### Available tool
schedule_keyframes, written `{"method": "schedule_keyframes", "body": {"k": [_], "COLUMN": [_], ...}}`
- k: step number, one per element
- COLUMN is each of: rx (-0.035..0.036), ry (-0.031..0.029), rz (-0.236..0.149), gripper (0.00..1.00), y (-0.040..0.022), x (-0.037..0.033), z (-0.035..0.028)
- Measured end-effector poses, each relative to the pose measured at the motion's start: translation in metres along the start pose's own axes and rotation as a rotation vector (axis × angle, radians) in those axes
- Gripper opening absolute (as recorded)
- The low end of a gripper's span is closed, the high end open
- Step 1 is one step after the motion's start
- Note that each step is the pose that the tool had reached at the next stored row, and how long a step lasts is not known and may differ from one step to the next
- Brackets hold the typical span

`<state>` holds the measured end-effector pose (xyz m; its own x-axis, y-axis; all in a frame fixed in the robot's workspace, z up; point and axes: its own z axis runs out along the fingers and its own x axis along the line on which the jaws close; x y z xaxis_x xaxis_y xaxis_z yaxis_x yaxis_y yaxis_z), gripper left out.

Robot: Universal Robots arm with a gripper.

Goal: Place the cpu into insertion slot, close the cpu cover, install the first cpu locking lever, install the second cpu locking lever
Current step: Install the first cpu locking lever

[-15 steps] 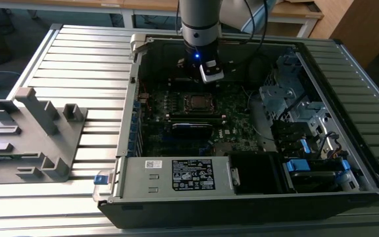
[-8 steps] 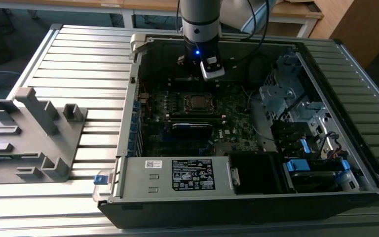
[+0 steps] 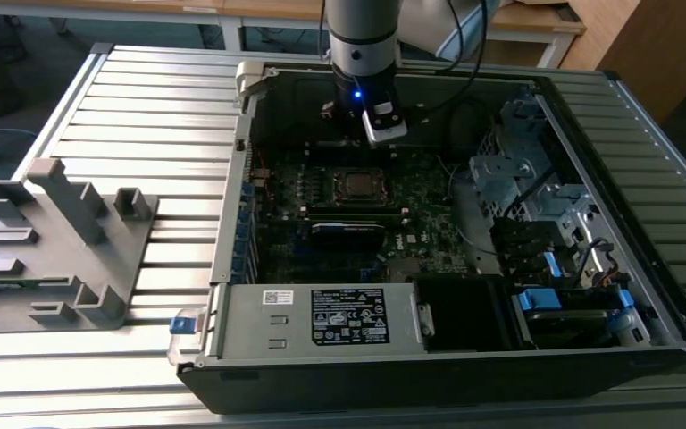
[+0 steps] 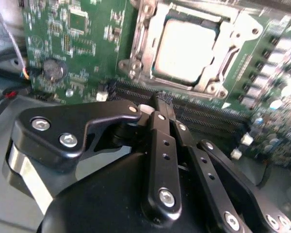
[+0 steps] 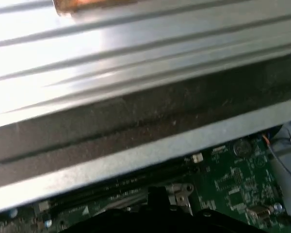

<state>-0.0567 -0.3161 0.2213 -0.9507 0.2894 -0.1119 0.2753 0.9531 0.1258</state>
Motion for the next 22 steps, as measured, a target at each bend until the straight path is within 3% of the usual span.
{"method": "schedule_keyframes", "body": {"k": [3, 6, 7, 8, 11, 17, 19, 22], "rx": [0.0570, 0.1137, 0.1295, 0.1382, 0.1425, 0.1376, 0.1369, 0.1395], "ry": [-0.0015, 0.0017, 0.0040, 0.0065, 0.0097, 0.0135, 0.0182, 0.0318], "rz": [-0.007, -0.013, -0.014, -0.015, -0.018, -0.065, -0.082, -0.103], "gripper": [0.11, 0.11, 0.11, 0.11, 0.11, 0.11, 0.11, 0.11], "y": [0.0000, 0.0001, 0.0000, 0.0001, 0.0001, 0.0002, 0.0002, 0.0002], "x": [0.0000, -0.0002, -0.0002, -0.0003, -0.0005, -0.0009, -0.0010, -0.0013], "z": [0.0000, 0.0001, 0.0000, 0.0001, 0.0001, 0.0007, 0.0010, 0.0016]}}
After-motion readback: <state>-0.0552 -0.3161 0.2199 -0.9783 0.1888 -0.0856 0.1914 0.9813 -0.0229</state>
